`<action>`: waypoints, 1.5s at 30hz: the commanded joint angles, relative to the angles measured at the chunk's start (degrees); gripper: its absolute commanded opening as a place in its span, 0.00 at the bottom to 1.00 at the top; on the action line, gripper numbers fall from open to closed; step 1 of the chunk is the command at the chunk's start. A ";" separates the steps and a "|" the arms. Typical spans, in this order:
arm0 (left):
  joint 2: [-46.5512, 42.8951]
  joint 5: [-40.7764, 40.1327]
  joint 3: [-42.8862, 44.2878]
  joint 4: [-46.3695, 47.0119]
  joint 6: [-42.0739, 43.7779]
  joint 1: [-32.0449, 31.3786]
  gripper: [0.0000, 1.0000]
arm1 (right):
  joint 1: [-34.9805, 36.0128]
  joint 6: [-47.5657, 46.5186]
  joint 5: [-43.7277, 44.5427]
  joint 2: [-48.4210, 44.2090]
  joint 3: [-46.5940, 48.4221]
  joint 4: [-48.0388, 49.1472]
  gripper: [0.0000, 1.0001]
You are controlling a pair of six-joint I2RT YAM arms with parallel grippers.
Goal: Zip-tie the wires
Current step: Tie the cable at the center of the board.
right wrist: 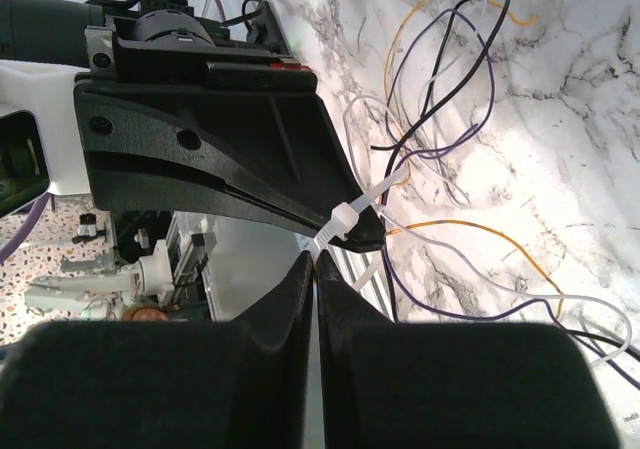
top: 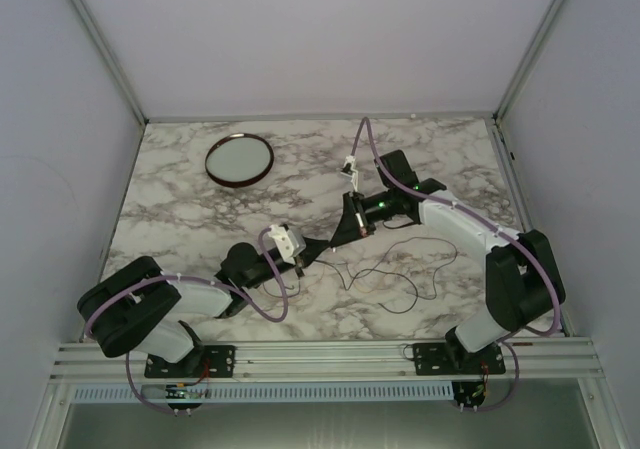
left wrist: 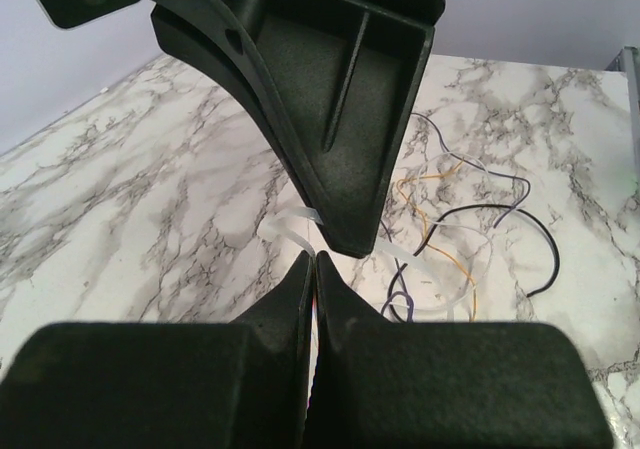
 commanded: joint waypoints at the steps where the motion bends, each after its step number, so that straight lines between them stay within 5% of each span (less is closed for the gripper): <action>1: 0.03 0.61 0.52 1.37 -0.33 -0.53 0.00 | -1.27 -2.31 2.64 -1.11 3.30 -2.05 0.01; 7: 0.21 -1.60 1.65 -0.62 -1.65 -0.53 0.00 | -1.78 -3.45 5.77 -3.51 3.88 -4.80 0.24; 14: 0.01 -1.59 2.57 -2.00 -1.28 -0.53 0.00 | -2.13 -5.61 9.72 -3.00 7.24 -7.40 0.34; 38: -0.42 -1.44 4.47 -6.07 -2.34 -0.58 0.00 | 1.25 -6.22 12.71 -0.58 9.54 -10.23 0.36; 45: -0.48 -1.73 4.65 -6.63 -2.77 -0.53 0.00 | 2.00 -5.84 13.64 -0.94 9.04 -10.30 0.30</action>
